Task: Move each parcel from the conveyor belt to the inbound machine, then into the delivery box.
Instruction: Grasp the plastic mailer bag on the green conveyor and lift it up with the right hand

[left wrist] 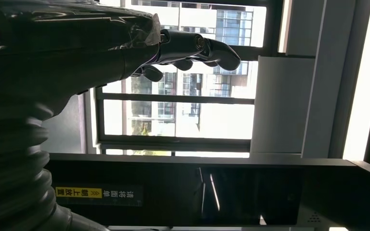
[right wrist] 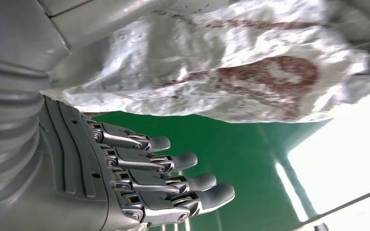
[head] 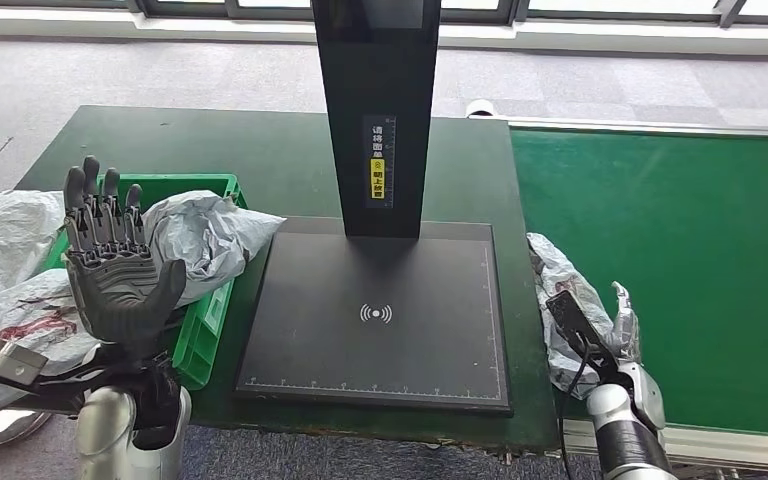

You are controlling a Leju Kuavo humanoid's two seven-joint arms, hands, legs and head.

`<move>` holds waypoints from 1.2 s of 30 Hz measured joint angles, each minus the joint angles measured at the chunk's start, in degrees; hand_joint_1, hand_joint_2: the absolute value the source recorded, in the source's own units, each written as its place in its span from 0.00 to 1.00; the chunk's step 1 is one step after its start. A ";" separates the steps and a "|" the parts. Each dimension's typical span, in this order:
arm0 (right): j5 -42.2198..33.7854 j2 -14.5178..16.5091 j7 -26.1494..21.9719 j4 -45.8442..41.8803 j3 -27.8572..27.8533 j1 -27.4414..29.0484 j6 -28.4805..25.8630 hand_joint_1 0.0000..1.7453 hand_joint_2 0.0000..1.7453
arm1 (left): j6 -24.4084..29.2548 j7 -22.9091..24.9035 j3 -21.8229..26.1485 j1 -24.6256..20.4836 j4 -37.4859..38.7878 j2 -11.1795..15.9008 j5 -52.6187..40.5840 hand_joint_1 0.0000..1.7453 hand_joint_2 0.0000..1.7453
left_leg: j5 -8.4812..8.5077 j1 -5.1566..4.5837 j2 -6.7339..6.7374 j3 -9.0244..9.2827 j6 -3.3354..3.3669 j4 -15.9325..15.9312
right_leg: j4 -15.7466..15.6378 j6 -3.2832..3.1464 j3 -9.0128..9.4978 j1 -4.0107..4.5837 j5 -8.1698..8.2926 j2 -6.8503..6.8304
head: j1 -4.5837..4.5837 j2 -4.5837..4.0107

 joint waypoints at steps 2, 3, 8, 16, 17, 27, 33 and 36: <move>-1.17 0.25 -1.42 -0.01 0.00 -0.37 0.08 0.00 1.00 | -0.26 -0.13 0.19 0.02 0.00 0.03 0.00 0.00 1.00 | 0.00 0.01 -0.01 0.00 0.00 0.00 | 0.00 0.00 0.00 0.00 0.00 -0.01 | 0.00 0.01; -1.46 0.35 -1.63 -0.01 0.00 -0.48 0.12 0.00 1.00 | -0.36 -0.14 0.26 0.01 0.00 0.04 0.00 0.00 1.00 | 0.00 0.01 -0.01 0.00 0.00 0.00 | 0.00 0.00 0.01 0.01 0.00 -0.01 | 0.00 0.01; -1.88 0.73 -1.51 -0.01 0.01 -0.59 0.48 0.07 1.00 | -0.54 -0.16 0.33 -0.04 0.07 0.10 0.00 0.00 1.00 | 0.00 0.00 -0.01 0.00 0.00 0.01 | 0.00 0.00 0.01 0.00 0.00 -0.01 | 0.00 0.00; 0.13 0.70 4.60 2.57 0.53 -1.42 3.95 1.00 1.00 | -1.24 -0.19 0.34 -0.91 0.91 0.14 -0.04 0.00 1.00 | 0.00 0.00 0.01 0.02 0.00 0.01 | 0.00 0.00 -0.01 0.00 0.00 0.00 | 0.00 0.01; 0.48 0.66 5.20 3.19 0.67 -1.49 4.34 1.00 1.00 | -1.33 -0.19 0.34 -1.10 1.06 0.14 -0.05 0.00 1.00 | 0.00 0.00 0.01 0.02 0.00 0.01 | 0.00 0.00 -0.01 0.00 0.00 0.00 | 0.00 0.01; 1.93 0.29 7.46 6.19 1.30 -2.44 6.04 1.00 1.00 | -1.89 -0.07 0.34 -1.52 1.75 0.18 -0.26 0.00 1.00 | 0.00 0.00 0.03 0.04 0.00 0.01 | 0.00 0.00 -0.01 0.00 0.00 0.03 | 0.00 0.00; 2.77 0.23 9.06 6.95 1.56 -2.99 6.87 1.00 1.00 | -2.19 0.07 0.34 -1.52 1.75 0.18 -0.67 0.00 1.00 | 0.00 0.01 0.03 0.03 0.00 0.00 | 0.00 0.00 -0.01 0.01 0.00 0.03 | 0.00 0.01; 2.80 0.20 9.21 7.25 1.71 -3.12 6.95 1.00 1.00 | -2.20 0.07 0.34 -1.52 1.75 0.18 -0.70 0.00 1.00 | 0.00 0.01 0.03 0.03 0.00 0.00 | 0.00 0.00 -0.01 0.01 0.00 0.03 | 0.00 0.00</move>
